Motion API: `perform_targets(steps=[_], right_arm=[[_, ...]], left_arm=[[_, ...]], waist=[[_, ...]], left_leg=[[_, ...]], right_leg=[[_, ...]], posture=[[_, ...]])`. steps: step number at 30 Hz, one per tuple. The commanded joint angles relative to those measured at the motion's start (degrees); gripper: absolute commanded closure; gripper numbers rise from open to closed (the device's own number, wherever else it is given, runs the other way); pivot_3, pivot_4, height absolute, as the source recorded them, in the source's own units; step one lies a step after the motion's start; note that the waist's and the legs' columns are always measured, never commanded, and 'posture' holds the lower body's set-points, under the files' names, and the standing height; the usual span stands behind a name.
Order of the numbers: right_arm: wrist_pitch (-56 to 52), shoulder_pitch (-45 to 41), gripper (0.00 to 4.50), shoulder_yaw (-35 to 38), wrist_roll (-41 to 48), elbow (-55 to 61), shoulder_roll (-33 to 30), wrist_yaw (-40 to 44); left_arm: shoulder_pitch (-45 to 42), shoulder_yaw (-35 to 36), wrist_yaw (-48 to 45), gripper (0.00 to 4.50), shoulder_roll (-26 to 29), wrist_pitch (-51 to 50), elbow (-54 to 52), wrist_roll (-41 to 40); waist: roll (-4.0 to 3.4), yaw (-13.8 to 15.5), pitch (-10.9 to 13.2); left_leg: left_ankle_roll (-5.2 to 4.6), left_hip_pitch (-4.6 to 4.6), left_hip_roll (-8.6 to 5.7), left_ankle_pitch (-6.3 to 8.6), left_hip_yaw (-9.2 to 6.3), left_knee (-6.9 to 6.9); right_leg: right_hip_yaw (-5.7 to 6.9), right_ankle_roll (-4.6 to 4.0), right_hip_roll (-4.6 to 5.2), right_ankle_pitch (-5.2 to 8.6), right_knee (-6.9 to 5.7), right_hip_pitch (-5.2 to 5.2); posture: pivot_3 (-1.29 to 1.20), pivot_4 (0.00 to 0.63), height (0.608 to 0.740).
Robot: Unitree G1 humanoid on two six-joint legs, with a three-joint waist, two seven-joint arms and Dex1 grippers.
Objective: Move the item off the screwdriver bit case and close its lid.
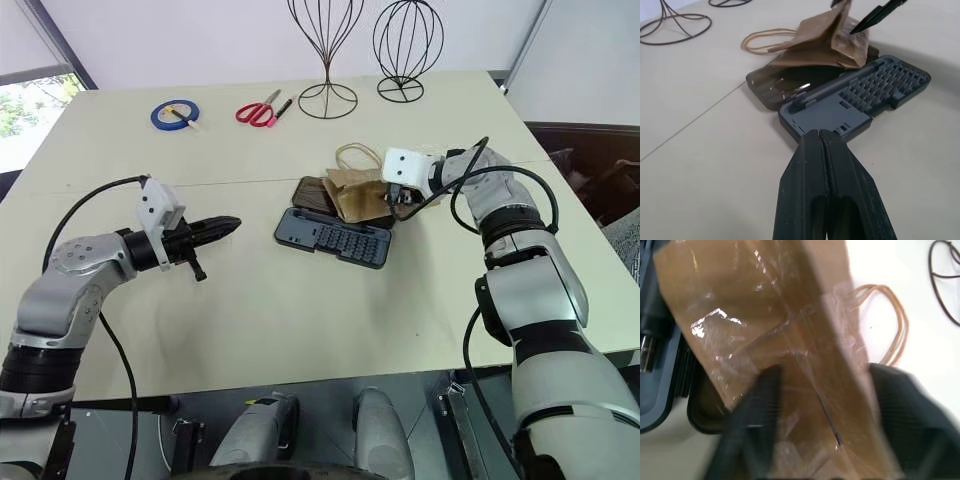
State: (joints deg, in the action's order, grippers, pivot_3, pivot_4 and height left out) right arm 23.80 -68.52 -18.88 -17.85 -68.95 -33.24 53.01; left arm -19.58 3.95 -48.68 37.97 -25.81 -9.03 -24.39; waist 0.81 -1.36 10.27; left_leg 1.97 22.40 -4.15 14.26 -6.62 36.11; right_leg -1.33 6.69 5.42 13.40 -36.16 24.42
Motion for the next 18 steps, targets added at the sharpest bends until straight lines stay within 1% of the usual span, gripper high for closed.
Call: perform_targets(steps=[1, 2, 7, 9, 12, 16, 18], right_arm=[[1.49, -2.14, 3.93, 0.62, -0.51, 0.13, 0.08, -0.48], [1.72, -2.12, 4.48, 0.65, -0.6, 0.09, 0.12, -0.53], [2.76, -1.48, 4.48, 1.0, -1.14, 1.03, -0.34, -1.33], [3.65, -1.44, 4.48, 0.16, -2.86, 2.09, -1.59, -3.53], [4.45, -2.07, 4.48, 0.75, -3.8, 4.43, -4.34, -5.6], [1.84, -2.74, 4.48, 2.44, -3.75, 8.61, -8.87, -7.57], [-1.71, -2.63, 4.48, 3.64, -3.9, 10.6, -11.49, -9.49]], left_arm=[[0.03, 1.56, 0.36, 4.5, -0.04, 1.0, -1.16, -0.29], [-0.02, 1.46, 0.36, 4.5, -0.04, 1.12, -1.03, -0.22], [-1.19, 0.58, 0.06, 4.5, -0.41, 2.0, 0.48, 0.35], [-1.74, 0.14, -0.1, 4.5, -0.72, 2.34, 1.05, 0.63], [-2.18, -0.31, -0.24, 4.5, -1.14, 2.55, 1.37, 0.82], [-2.29, -0.85, -0.36, 4.5, -1.57, 3.05, 1.91, 1.25], [-2.25, -1.12, -0.6, 4.5, -1.93, 3.12, 2.0, 1.43]], waist=[[-0.01, -0.08, 0.0], [-0.01, -0.17, 0.0], [-0.01, -0.96, 0.0], [-0.01, -1.1, 0.0], [-0.04, -1.06, 0.02], [-0.08, -1.08, 0.05], [-0.09, -1.07, 0.05]], left_leg=[[0.0, 0.0, 0.0, 0.0, 0.0, 0.0], [0.01, 0.0, 0.0, 0.0, 0.0, 0.0], [0.01, 0.0, 0.0, -0.01, -0.01, -0.01], [0.01, 0.0, -0.01, -0.01, -0.01, 0.0], [0.01, 0.01, -0.01, -0.01, -0.01, -0.01], [0.02, 0.02, -0.02, -0.01, 0.0, -0.01], [0.02, 0.02, -0.02, -0.01, 0.0, -0.02]], right_leg=[[0.0, 0.0, 0.0, 0.0, 0.0, 0.0], [0.0, 0.0, -0.01, 0.0, -0.01, 0.01], [0.0, 0.0, -0.03, 0.0, -0.02, 0.01], [0.0, 0.0, -0.03, 0.0, -0.02, 0.01], [0.0, 0.0, -0.02, 0.0, -0.03, 0.02], [-0.01, 0.0, -0.02, 0.0, -0.02, 0.03], [-0.02, 0.0, -0.02, 0.0, -0.03, 0.03]], posture=[[0.0, 0.15, 0.74], [0.0, 0.15, 0.74], [0.0, 0.15, 0.74], [0.0, 0.15, 0.74], [0.0, 0.15, 0.74], [0.0, 0.15, 0.74], [0.0, 0.15, 0.74]])
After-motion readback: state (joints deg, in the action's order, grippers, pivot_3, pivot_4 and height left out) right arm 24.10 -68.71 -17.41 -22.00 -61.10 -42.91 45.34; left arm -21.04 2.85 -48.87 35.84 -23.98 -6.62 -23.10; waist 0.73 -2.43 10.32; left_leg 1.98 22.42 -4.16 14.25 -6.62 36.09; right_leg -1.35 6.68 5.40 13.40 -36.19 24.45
